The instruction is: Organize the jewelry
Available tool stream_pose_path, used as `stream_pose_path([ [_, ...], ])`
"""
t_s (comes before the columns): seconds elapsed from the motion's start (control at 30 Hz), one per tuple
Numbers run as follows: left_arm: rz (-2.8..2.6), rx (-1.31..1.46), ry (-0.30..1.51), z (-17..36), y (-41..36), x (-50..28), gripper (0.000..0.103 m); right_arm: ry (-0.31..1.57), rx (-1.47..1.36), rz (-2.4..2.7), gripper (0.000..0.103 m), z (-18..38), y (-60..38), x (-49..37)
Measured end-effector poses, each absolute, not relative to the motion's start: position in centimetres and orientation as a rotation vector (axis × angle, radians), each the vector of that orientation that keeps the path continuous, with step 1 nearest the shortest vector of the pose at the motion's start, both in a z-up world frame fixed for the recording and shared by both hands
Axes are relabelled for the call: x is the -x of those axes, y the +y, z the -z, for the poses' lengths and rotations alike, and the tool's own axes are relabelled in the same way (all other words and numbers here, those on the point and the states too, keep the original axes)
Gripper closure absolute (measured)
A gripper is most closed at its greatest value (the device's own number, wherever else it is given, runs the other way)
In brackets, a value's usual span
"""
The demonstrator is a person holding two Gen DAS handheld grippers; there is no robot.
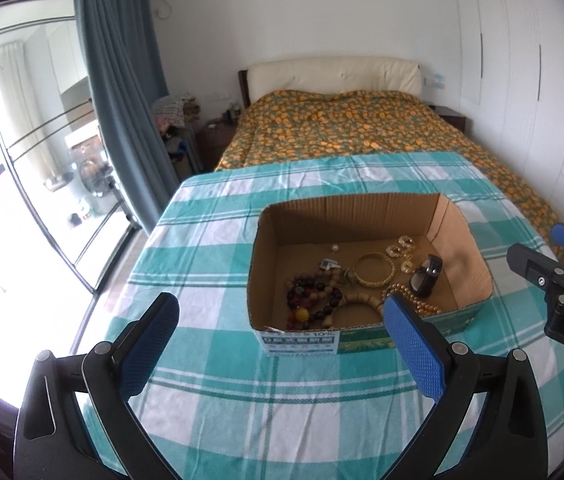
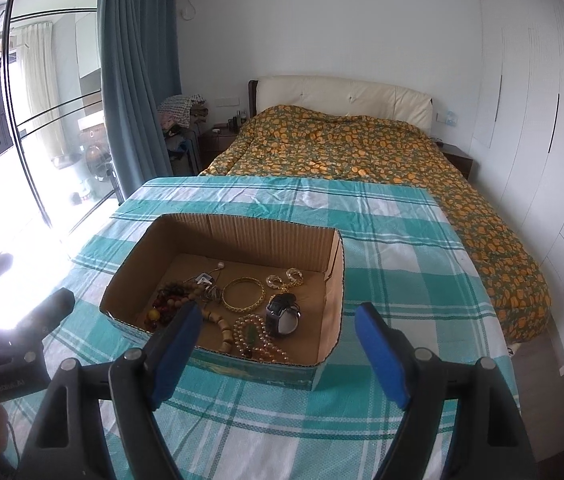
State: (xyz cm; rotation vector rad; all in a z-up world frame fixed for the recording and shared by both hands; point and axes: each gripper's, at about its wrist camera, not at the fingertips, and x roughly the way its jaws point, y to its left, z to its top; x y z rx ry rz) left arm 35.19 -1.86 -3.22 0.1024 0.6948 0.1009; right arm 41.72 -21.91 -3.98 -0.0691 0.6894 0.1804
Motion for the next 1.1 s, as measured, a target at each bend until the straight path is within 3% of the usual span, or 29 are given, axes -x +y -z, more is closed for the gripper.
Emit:
stream_pose_path([
  [1.1,-0.088,-0.007,0.716,-0.2,0.1,-28.1,0.0,0.672,0.097,-0.223,0.022,-0.9,-19.3,-32.2],
])
